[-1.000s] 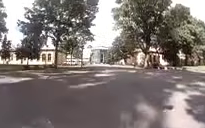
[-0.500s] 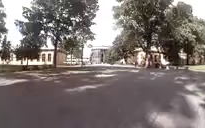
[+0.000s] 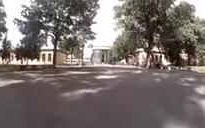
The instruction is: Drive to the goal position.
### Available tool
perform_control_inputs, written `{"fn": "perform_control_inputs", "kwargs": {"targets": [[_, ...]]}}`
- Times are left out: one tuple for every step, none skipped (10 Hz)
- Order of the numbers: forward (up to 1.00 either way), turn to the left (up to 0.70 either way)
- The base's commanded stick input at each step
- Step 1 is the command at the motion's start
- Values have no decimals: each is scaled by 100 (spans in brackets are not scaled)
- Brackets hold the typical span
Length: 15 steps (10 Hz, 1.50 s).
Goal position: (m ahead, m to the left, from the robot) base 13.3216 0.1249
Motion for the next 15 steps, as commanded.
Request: {"fn": "perform_control_inputs", "kwargs": {"targets": [[70, 0], [70, 0], [70, 0], [70, 0], [70, 0], [70, 0], [70, 0], [70, 0], [70, 0], [70, 0], [70, 0], [70, 0], [70, 0], [70, 0], [70, 0]]}}
